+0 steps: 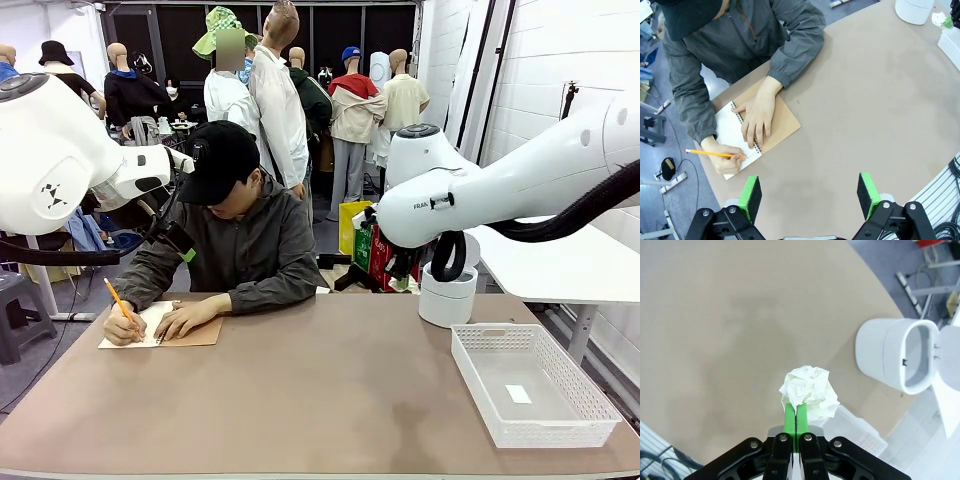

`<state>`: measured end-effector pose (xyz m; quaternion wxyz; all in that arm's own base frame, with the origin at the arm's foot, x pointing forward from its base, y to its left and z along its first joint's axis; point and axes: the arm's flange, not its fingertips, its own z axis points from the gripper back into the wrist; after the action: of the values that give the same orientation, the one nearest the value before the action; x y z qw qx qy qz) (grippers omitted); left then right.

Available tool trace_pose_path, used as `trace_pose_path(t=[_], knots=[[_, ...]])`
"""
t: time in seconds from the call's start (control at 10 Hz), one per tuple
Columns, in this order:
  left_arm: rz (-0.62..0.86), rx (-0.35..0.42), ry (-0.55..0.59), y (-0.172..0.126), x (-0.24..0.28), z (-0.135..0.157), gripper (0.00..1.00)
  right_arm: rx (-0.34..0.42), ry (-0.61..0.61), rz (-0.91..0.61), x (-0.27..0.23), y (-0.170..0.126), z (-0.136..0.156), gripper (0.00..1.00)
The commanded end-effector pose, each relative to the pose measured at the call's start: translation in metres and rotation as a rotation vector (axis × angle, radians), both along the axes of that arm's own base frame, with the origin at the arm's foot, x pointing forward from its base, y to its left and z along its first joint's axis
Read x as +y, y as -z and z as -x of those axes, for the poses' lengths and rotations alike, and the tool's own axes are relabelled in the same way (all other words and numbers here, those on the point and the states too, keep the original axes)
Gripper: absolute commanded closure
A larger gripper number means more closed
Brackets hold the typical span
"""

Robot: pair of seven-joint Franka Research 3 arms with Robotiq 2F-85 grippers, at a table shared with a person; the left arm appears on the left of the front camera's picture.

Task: Sort the paper based on its condition.
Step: If a person hands you a paper, place it in the Organizing basket , and if it's crumpled, put it in the Trash can.

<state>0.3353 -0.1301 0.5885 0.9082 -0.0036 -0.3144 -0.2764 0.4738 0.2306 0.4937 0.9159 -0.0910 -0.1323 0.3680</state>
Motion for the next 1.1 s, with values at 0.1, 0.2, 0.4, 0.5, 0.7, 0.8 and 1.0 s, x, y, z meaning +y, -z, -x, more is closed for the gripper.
trace_pose_path(t=[0.1, 0.2, 0.4, 0.5, 0.7, 0.8, 1.0], knots=[[0.0, 0.002, -0.001, -0.001, 0.0, -0.001, 0.0, 0.001, 0.012, 0.019, 0.002, -0.002, -0.015, 1.0], [0.0, 0.002, -0.001, -0.001, 0.0, -0.001, 0.0, 0.001, 0.011, 0.004, -0.005, 0.0, -0.009, 1.0], [0.0, 0.002, -0.001, -0.001, 0.0, -0.001, 0.0, 0.001, 0.011, 0.004, -0.005, 0.0, -0.009, 1.0], [0.0, 0.002, -0.001, -0.001, 0.0, -0.001, 0.0, 0.001, 0.011, 0.004, -0.005, 0.0, -0.009, 1.0], [0.0, 0.002, -0.001, -0.001, 0.0, -0.001, 0.0, -0.002, 0.011, 0.002, -0.004, -0.002, -0.014, 1.0], [0.0, 0.002, -0.001, -0.001, 0.0, -0.001, 0.0, -0.02, 0.044, 0.033, -0.01, -0.002, -0.025, 1.0], [0.0, 0.002, -0.001, -0.001, 0.0, -0.001, 0.0, -0.035, 0.104, 0.09, -0.024, -0.004, -0.047, 1.0]])
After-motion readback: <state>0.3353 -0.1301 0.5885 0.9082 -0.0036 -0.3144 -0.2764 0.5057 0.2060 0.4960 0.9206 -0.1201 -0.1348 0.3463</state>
